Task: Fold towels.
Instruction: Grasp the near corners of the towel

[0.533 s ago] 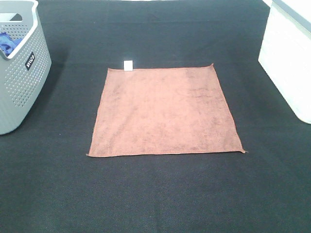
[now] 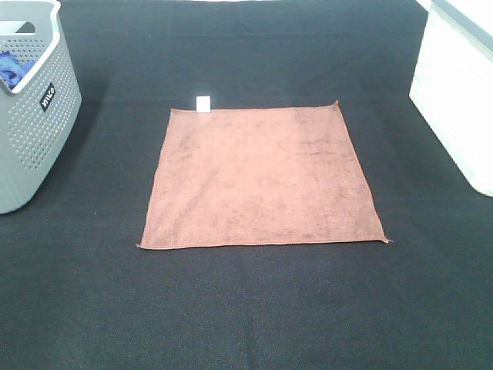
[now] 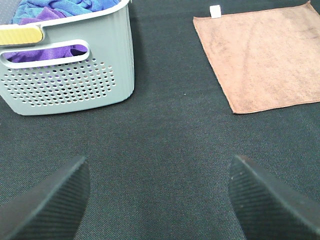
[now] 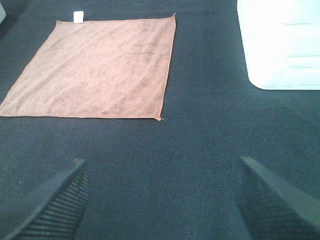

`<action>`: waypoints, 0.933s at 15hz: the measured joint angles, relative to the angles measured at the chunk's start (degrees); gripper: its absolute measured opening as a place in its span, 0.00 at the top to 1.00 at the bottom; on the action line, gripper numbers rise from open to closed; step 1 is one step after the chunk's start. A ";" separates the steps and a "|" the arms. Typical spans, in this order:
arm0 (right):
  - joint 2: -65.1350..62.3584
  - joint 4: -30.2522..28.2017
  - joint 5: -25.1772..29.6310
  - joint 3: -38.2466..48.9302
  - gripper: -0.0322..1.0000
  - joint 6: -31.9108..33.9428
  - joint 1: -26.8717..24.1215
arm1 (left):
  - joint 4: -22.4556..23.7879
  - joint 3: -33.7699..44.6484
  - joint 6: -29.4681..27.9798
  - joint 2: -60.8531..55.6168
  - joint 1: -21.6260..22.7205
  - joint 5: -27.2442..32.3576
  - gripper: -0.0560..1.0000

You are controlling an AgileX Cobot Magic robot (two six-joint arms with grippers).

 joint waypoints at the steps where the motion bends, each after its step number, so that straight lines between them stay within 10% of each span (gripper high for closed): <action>1: 0.00 0.00 0.00 0.00 0.23 0.00 0.00 | 0.00 0.00 0.00 0.00 0.00 0.00 0.25; 14: 0.00 0.00 0.00 0.00 0.23 0.00 0.00 | 0.00 0.00 0.00 0.00 0.00 0.00 0.25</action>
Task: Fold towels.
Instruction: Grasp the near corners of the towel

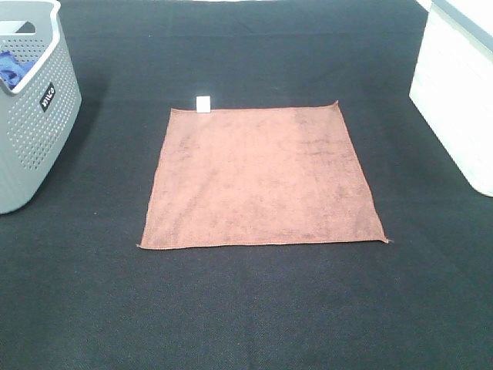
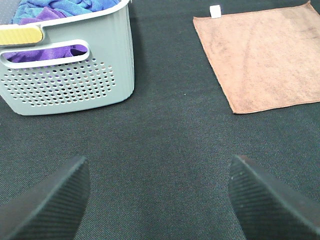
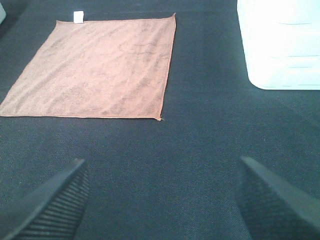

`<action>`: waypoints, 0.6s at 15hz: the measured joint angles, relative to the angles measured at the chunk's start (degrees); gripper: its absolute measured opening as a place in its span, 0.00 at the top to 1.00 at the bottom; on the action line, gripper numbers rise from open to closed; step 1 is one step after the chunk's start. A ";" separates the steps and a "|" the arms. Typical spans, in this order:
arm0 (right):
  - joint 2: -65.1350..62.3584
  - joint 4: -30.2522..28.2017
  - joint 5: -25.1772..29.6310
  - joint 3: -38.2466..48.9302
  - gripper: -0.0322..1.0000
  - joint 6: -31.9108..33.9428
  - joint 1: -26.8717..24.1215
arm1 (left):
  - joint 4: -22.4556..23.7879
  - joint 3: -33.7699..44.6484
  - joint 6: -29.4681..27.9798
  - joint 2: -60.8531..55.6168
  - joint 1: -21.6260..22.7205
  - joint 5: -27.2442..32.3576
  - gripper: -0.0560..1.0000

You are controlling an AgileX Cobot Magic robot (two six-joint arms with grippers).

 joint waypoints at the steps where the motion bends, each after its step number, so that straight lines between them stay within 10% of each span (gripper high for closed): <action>1: 0.00 0.00 0.00 0.00 0.23 0.00 0.00 | 0.00 0.00 0.00 0.00 0.00 0.00 0.25; 9: 0.00 0.00 0.00 0.00 0.23 0.00 0.00 | 0.00 0.00 0.00 0.00 0.00 0.00 0.25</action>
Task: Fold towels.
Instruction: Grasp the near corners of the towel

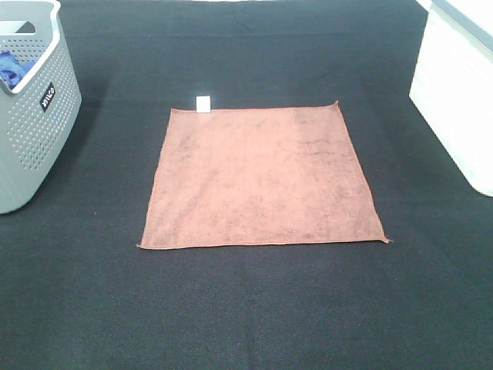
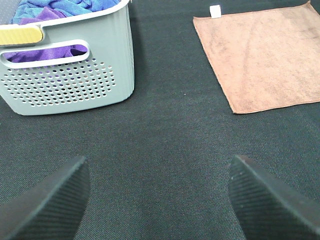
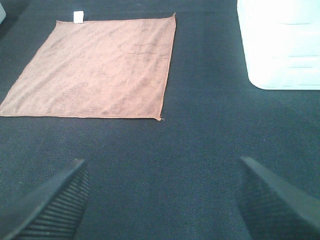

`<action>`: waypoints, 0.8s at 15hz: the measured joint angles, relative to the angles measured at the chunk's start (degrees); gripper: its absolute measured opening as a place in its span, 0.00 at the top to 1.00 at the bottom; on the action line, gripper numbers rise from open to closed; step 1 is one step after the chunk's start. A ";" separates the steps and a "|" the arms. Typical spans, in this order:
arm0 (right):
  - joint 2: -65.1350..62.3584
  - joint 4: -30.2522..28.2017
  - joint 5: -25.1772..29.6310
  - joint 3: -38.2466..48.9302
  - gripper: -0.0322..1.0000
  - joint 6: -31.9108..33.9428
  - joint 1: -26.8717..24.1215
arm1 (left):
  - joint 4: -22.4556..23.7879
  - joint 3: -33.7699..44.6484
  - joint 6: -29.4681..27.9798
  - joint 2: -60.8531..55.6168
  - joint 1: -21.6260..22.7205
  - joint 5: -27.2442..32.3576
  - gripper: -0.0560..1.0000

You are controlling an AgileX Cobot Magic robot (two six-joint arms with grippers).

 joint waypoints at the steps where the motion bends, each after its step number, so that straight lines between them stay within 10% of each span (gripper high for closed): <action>1: 0.00 0.00 0.00 0.00 0.23 0.00 0.00 | 0.00 0.00 0.00 0.00 0.00 0.00 0.25; 12: 0.00 0.00 0.00 0.00 0.23 0.00 0.00 | 0.00 0.00 0.00 0.00 0.00 0.00 0.25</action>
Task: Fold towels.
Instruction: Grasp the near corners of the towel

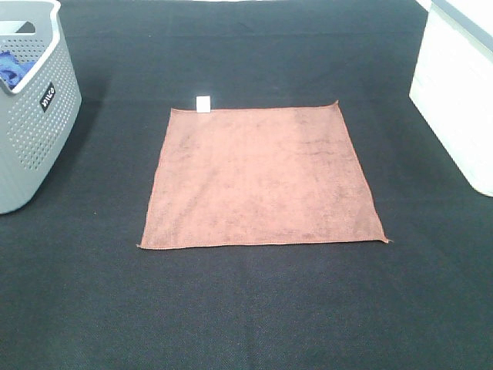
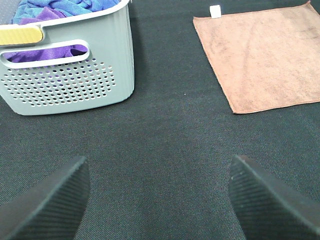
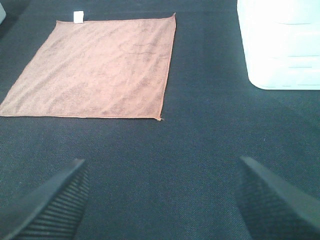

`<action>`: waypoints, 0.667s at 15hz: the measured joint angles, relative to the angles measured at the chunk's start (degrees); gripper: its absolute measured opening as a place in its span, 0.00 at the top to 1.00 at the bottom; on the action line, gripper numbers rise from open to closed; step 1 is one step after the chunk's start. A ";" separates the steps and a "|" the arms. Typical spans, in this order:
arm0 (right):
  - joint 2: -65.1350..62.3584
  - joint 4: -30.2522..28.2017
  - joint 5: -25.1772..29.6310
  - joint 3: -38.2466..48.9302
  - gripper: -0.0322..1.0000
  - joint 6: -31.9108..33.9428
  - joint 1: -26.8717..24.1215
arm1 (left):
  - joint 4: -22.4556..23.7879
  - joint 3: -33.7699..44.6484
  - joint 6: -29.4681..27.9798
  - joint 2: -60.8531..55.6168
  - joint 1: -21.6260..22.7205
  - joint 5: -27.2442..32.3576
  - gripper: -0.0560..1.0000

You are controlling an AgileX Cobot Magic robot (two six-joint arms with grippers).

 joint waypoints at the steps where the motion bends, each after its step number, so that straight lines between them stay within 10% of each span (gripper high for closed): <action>1: 0.00 0.00 0.00 0.00 0.23 0.00 0.00 | 0.00 0.00 0.00 0.00 0.00 0.00 0.25; 10: 0.00 0.00 0.00 0.00 0.23 0.00 0.00 | 0.00 0.00 0.00 0.00 0.00 0.00 0.25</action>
